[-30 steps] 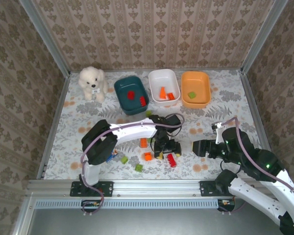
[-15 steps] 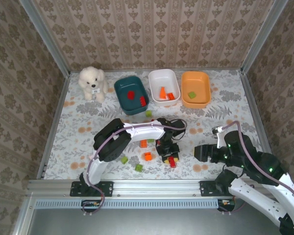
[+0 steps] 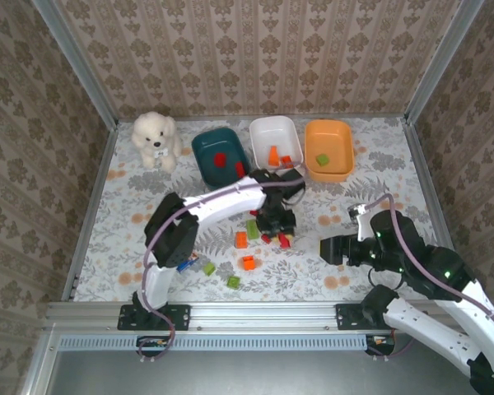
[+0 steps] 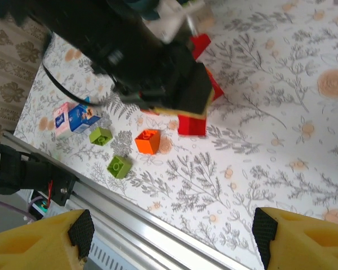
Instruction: Sort the legos into containers by color
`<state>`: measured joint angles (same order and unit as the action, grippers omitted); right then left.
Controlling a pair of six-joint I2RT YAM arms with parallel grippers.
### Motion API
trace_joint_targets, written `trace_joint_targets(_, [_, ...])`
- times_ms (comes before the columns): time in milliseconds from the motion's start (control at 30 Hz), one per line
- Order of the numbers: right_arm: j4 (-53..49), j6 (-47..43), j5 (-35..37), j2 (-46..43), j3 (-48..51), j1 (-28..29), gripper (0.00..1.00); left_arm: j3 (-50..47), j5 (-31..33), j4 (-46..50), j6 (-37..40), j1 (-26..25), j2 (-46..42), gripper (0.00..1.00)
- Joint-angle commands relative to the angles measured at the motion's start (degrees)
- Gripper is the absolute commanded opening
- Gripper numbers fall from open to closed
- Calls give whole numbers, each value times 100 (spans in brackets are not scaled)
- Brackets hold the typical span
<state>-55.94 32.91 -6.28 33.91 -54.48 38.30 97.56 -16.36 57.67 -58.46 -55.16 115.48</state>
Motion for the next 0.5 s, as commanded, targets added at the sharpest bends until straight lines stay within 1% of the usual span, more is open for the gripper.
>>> trace_joint_targets(0, [556,-314,14,377,-211,37,77,267,695,845,745,718,-499,17])
trace_joint_targets(133, [1169,-373,17,919,-242,36,77,402,778,791,1346,1663,-548,17])
trace_joint_targets(233, [1549,-389,-26,1472,-347,36,77,825,927,852,1782,2195,-230,18])
trace_joint_targets(367, [2167,-346,-55,2044,-403,37,77,1469,977,847,2102,2666,381,19])
trace_joint_targets(467, [2460,-322,-75,2387,-512,36,77,1904,1034,851,2230,2857,818,19])
